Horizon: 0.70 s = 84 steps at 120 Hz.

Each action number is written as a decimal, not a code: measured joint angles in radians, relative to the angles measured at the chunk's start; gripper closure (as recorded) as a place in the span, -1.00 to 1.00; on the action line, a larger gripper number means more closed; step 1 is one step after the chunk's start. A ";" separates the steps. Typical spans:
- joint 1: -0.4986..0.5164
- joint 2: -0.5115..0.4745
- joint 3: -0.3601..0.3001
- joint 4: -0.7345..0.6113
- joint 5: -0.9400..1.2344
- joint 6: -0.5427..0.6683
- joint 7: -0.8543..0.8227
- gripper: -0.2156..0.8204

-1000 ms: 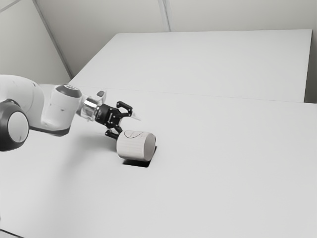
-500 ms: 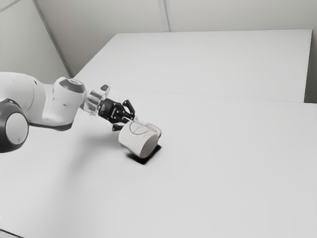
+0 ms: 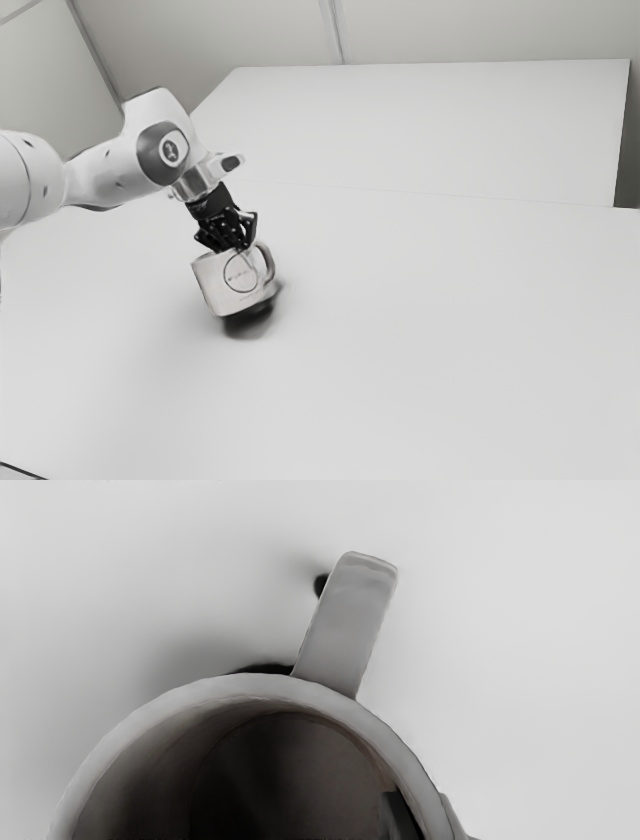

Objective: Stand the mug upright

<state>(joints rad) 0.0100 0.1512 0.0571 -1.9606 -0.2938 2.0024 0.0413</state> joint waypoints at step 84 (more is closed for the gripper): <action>-0.044 -0.084 -0.038 -0.281 0.307 0.552 -0.163 0.92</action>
<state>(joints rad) -0.0340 0.0673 0.0193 -2.2417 0.0130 2.5547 -0.1218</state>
